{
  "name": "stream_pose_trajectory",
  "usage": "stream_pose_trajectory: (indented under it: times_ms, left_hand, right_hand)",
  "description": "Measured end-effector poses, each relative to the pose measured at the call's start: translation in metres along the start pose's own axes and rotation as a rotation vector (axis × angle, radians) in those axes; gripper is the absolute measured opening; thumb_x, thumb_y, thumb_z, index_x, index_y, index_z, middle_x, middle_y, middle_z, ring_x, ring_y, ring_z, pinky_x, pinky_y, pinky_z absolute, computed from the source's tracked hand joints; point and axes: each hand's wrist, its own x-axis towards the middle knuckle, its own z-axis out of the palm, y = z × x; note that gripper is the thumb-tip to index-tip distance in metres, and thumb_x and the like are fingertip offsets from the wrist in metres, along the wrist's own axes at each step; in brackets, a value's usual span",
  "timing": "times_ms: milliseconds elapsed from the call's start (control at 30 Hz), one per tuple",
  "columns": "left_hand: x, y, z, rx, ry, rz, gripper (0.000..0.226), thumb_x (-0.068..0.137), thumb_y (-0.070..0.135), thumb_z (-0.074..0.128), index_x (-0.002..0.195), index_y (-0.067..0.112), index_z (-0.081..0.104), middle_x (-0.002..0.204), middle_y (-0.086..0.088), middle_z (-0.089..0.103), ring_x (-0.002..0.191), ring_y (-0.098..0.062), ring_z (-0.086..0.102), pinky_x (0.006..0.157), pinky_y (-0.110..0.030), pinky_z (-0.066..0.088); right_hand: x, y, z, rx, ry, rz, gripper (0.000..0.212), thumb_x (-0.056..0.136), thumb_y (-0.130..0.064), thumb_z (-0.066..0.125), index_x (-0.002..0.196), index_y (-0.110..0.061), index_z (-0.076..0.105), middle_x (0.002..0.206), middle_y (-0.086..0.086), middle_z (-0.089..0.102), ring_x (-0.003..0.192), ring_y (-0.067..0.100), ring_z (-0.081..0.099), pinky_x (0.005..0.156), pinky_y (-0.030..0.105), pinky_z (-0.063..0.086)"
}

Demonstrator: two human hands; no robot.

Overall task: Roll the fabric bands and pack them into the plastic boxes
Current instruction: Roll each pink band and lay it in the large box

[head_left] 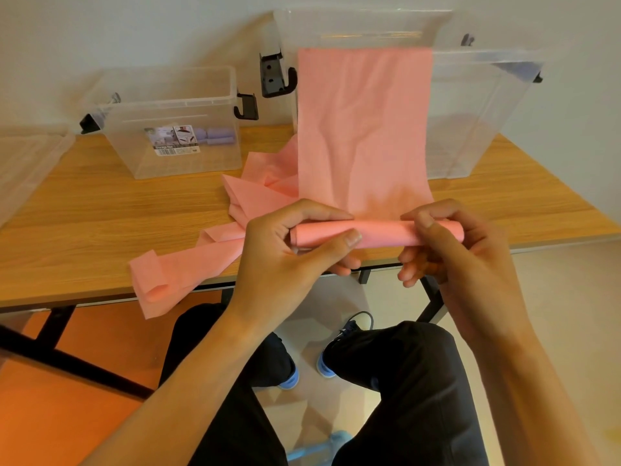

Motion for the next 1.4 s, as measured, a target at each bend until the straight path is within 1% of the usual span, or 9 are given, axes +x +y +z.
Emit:
stream_pose_trajectory:
  times_ms: [200, 333, 500, 600, 767, 967, 1067, 1200, 1400]
  left_hand:
    - [0.0004, 0.0018, 0.0008, 0.011, 0.032, -0.011, 0.021, 0.079, 0.016, 0.076, 0.098, 0.007, 0.072, 0.078, -0.008, 0.076, 0.066, -0.027, 0.075, 0.058, -0.03, 0.059]
    - [-0.0013, 0.0006, -0.0005, 0.035, 0.013, 0.0, 0.023, 0.078, 0.01, 0.079, 0.1, 0.01, 0.072, 0.082, -0.007, 0.076, 0.063, -0.024, 0.073, 0.056, -0.026, 0.056]
    - [0.0006, -0.0022, -0.0008, 0.081, 0.043, 0.02, 0.013, 0.083, 0.008, 0.077, 0.095, 0.012, 0.074, 0.068, -0.001, 0.071, 0.05, -0.019, 0.064, 0.049, -0.024, 0.05]
    - [0.002, -0.0026, -0.0001, 0.083, 0.055, 0.021, 0.011, 0.083, 0.017, 0.076, 0.093, 0.013, 0.074, 0.062, -0.001, 0.069, 0.047, -0.021, 0.063, 0.047, -0.027, 0.049]
    - [-0.0009, -0.0016, -0.003, 0.049, -0.039, -0.011, 0.024, 0.084, 0.014, 0.078, 0.106, 0.011, 0.07, 0.085, -0.014, 0.075, 0.055, -0.026, 0.068, 0.046, -0.03, 0.05]
    - [-0.0018, -0.0047, -0.0015, 0.065, -0.031, -0.012, 0.013, 0.089, 0.011, 0.071, 0.101, 0.008, 0.067, 0.08, -0.009, 0.076, 0.052, -0.025, 0.066, 0.044, -0.029, 0.048]
    - [-0.0008, -0.004, -0.0004, 0.053, -0.015, -0.008, 0.015, 0.088, 0.017, 0.07, 0.099, 0.007, 0.068, 0.08, -0.009, 0.076, 0.053, -0.025, 0.066, 0.044, -0.028, 0.047]
    - [-0.0012, -0.0032, -0.0017, 0.042, -0.018, 0.021, 0.023, 0.084, 0.014, 0.073, 0.106, 0.007, 0.068, 0.086, -0.008, 0.075, 0.057, -0.026, 0.069, 0.044, -0.027, 0.047]
    - [-0.0005, -0.0055, -0.0037, 0.075, 0.006, 0.012, 0.013, 0.088, 0.008, 0.072, 0.101, 0.009, 0.069, 0.087, -0.01, 0.076, 0.056, -0.025, 0.068, 0.046, -0.027, 0.048]
  right_hand:
    - [-0.0002, -0.0016, -0.0002, 0.01, -0.024, -0.003, 0.022, 0.08, -0.022, 0.071, 0.094, -0.005, 0.069, 0.067, 0.019, 0.066, 0.05, 0.028, 0.064, 0.049, 0.031, 0.055]
    - [-0.0002, -0.0029, 0.001, 0.005, 0.012, 0.015, 0.023, 0.083, -0.029, 0.069, 0.086, -0.006, 0.067, 0.059, 0.016, 0.063, 0.044, 0.027, 0.061, 0.045, 0.029, 0.051]
    - [-0.0003, -0.0042, 0.0013, -0.001, -0.041, -0.004, 0.032, 0.077, -0.029, 0.074, 0.102, -0.009, 0.07, 0.08, 0.014, 0.069, 0.063, 0.032, 0.068, 0.053, 0.03, 0.055]
    - [-0.0004, -0.0037, 0.0009, -0.011, -0.048, -0.011, 0.03, 0.076, -0.023, 0.076, 0.1, -0.006, 0.069, 0.078, 0.018, 0.069, 0.063, 0.033, 0.068, 0.053, 0.031, 0.056]
    - [0.0016, -0.001, 0.0006, -0.003, 0.014, 0.02, 0.028, 0.081, -0.028, 0.072, 0.091, -0.003, 0.066, 0.065, 0.017, 0.066, 0.053, 0.026, 0.065, 0.051, 0.031, 0.054]
    - [-0.0003, -0.0036, -0.0012, 0.014, -0.055, 0.011, 0.035, 0.076, -0.027, 0.075, 0.105, -0.011, 0.066, 0.083, 0.012, 0.069, 0.067, 0.03, 0.068, 0.054, 0.029, 0.055]
    - [-0.0004, -0.004, -0.0026, 0.009, -0.052, -0.011, 0.023, 0.077, -0.02, 0.075, 0.097, -0.009, 0.068, 0.078, 0.014, 0.069, 0.064, 0.028, 0.068, 0.053, 0.028, 0.055]
    - [0.0011, -0.003, -0.0024, 0.003, -0.009, 0.003, 0.024, 0.082, -0.024, 0.071, 0.092, -0.003, 0.066, 0.067, 0.015, 0.066, 0.054, 0.024, 0.064, 0.051, 0.029, 0.053]
    - [-0.0017, -0.0031, -0.0036, 0.034, -0.068, -0.006, 0.03, 0.081, -0.017, 0.07, 0.109, -0.01, 0.066, 0.078, 0.015, 0.068, 0.063, 0.029, 0.065, 0.053, 0.029, 0.054]
